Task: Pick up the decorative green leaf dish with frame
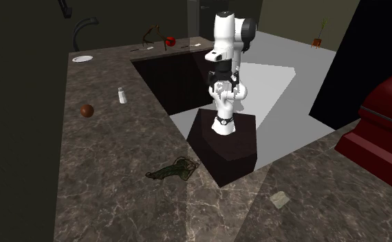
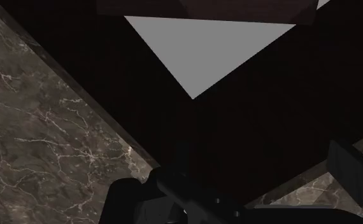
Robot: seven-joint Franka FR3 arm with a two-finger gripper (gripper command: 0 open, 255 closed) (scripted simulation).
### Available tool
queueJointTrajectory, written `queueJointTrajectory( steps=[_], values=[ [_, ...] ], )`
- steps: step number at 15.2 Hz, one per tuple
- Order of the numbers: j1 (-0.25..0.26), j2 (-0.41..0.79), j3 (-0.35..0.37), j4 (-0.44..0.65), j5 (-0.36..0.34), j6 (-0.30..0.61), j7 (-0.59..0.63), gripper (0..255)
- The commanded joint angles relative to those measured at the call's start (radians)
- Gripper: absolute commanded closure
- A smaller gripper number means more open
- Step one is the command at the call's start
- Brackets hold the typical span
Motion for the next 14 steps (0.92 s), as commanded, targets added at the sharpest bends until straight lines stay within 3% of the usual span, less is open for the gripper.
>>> queueJointTrajectory(
  steps=[1,14],
  values=[
    [0.0,0.0,0.0,0.0,0.0,0.0,0.0,0],
    [-0.07,0.459,-0.021,0.17,0.081,0.27,0.211,0]
  ],
)
